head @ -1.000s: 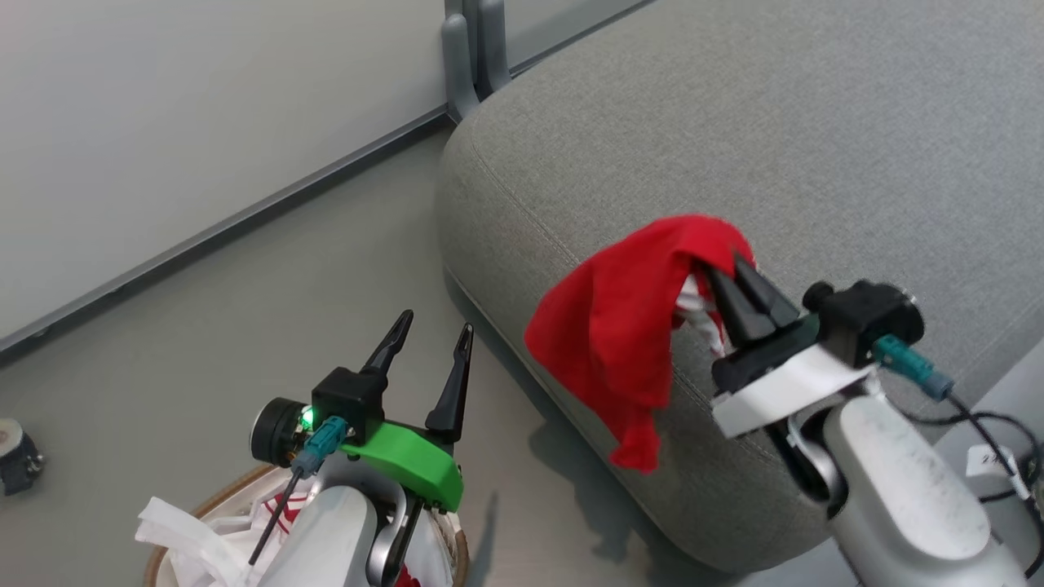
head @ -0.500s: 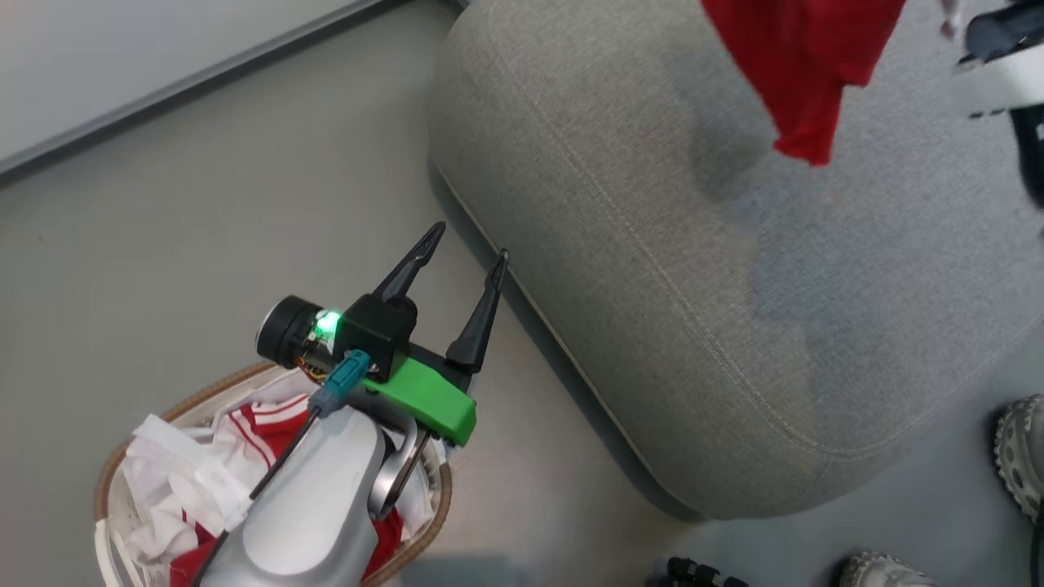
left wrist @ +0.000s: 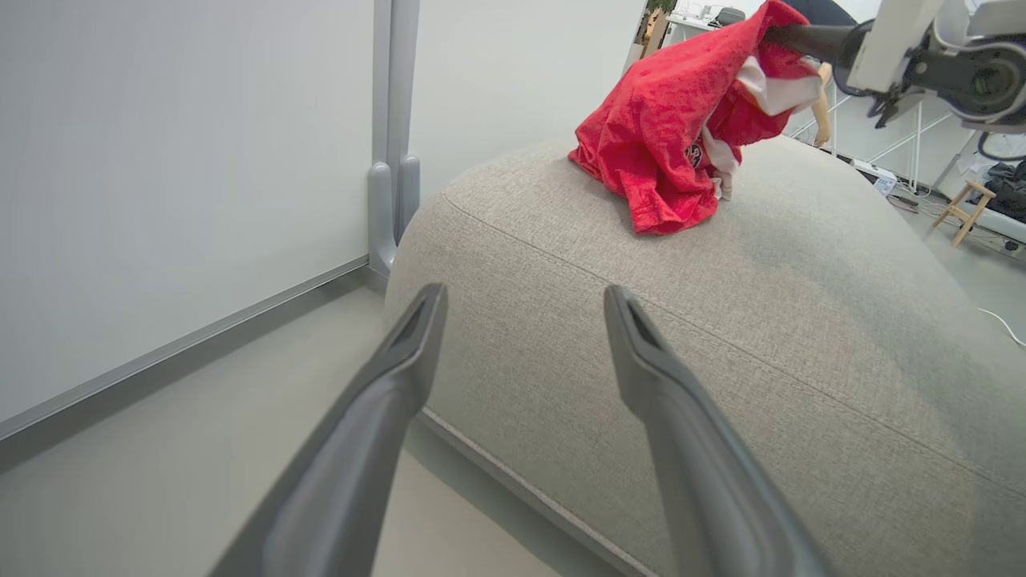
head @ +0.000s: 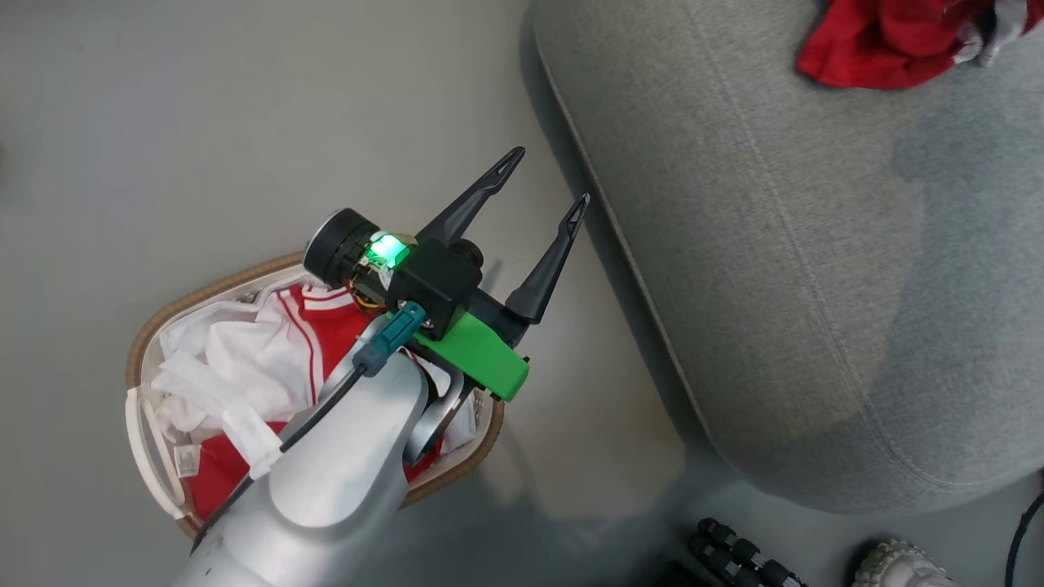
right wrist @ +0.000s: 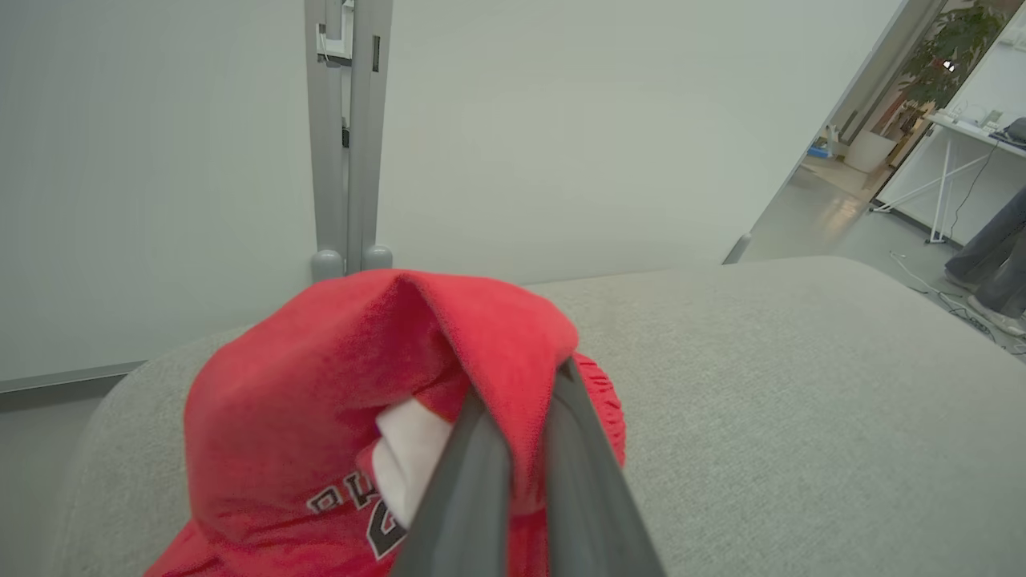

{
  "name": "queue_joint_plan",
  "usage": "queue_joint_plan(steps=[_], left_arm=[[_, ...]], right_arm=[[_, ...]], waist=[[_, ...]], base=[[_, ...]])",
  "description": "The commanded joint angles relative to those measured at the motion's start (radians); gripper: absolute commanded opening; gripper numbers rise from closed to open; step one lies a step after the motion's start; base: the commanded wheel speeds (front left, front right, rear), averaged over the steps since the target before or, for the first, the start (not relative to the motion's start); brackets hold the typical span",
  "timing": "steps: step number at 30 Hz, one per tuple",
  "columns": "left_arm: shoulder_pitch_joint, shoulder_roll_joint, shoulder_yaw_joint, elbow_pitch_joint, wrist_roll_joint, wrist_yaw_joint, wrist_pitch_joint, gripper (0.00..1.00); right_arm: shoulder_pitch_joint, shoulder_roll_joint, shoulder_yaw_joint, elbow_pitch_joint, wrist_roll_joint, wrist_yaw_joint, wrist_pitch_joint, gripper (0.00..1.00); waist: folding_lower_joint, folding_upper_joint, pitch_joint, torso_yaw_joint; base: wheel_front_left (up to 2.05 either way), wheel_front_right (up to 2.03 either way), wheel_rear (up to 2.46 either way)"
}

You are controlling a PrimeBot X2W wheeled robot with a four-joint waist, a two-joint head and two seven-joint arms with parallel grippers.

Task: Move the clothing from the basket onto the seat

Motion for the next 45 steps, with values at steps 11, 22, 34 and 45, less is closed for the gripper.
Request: queue_joint_plan(steps=[11,22,34,45], left_arm=[[0.016,0.019,-0.031,-0.001,-0.025,-0.005,-0.001,1.00],[0.098,0.009,-0.043,0.019,-0.064,-0.004,-0.001,1.00],[0.222,-0.024,0.108,0.070,-0.052,-0.004,-0.001,1.00],[0.344,-0.046,0.356,0.089,0.005,0.000,-0.001,1.00]], right_arm=[[0.280,0.120,-0.223,-0.012,-0.058,-0.001,0.000,1.00],[0.478,0.171,-0.243,-0.179,-0.045,-0.001,0.000,1.00],[0.552,0.206,-0.050,-0.324,-0.015,-0.001,0.000,1.00],[0.617,0.266,0.078,-0.380,-0.041,-0.001,0.000,1.00]], waist=[[-0.0002,-0.0001,0.000,0.064],[-0.0002,-0.0001,-0.159,0.047],[-0.0002,-0.0001,-0.301,0.116],[-0.0002,-0.0001,-0.365,0.224]], base=[[0.00,0.00,0.00],[0.00,0.00,0.00],[0.00,0.00,0.00],[0.00,0.00,0.00]])
